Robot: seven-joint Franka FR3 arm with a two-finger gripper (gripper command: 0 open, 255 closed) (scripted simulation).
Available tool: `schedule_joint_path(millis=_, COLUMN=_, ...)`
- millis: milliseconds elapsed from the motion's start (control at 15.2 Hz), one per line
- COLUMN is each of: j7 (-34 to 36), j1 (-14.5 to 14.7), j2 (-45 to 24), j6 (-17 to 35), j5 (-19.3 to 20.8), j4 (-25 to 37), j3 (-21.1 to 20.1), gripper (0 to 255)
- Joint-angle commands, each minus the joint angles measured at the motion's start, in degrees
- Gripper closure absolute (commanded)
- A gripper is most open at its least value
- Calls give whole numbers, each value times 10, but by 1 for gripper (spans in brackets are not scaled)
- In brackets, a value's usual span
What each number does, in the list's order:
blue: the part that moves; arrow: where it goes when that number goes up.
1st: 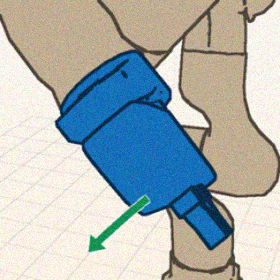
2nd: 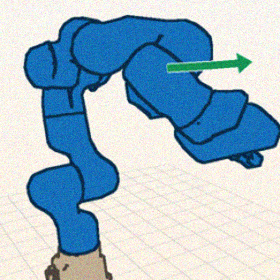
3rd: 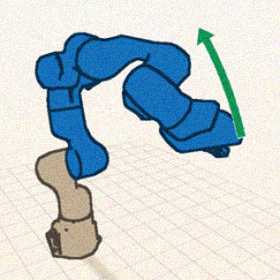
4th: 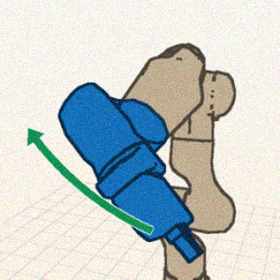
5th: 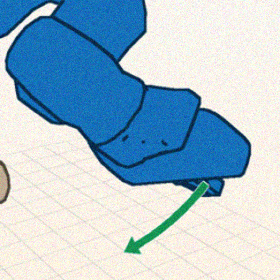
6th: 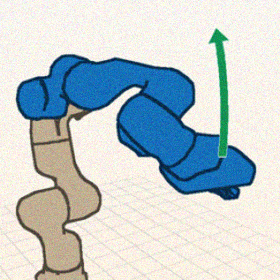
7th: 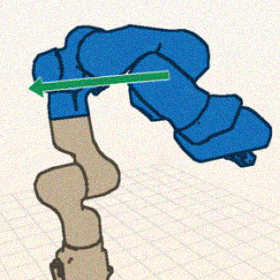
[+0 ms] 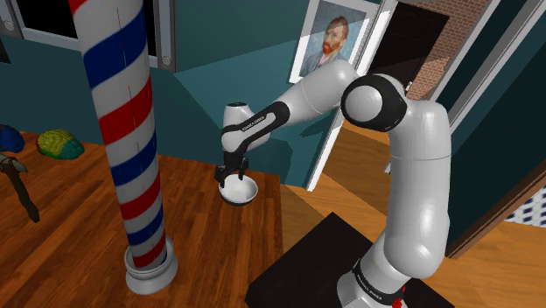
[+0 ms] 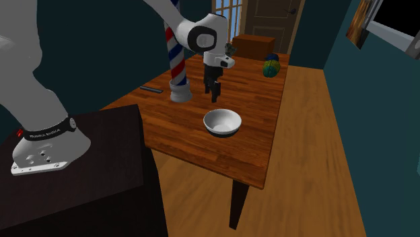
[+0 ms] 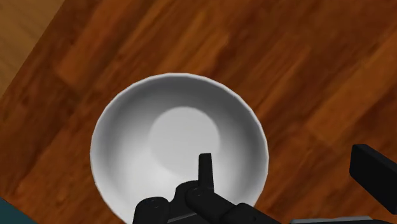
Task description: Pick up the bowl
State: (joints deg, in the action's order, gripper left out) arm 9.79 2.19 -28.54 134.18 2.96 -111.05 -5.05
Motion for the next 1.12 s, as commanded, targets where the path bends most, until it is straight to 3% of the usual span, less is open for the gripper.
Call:
schedule_joint_path(millis=0, j7=3, j1=4, j2=-48, j6=4, j5=4, j4=44, j3=2, gripper=0)
schedule_joint_path(millis=132, j7=5, j1=8, j2=-90, j6=4, j5=7, j4=88, j3=4, gripper=0)
schedule_joint_path(millis=726, j7=7, j1=11, j2=-136, j6=39, j5=11, j4=99, j3=7, gripper=0)
schedule_joint_path(millis=792, j7=7, j1=11, j2=-136, j6=39, j5=11, j4=98, j3=7, gripper=255)
schedule_joint_path(millis=1056, j7=8, j1=11, j2=-136, j6=40, j5=11, j4=97, j3=7, gripper=255)
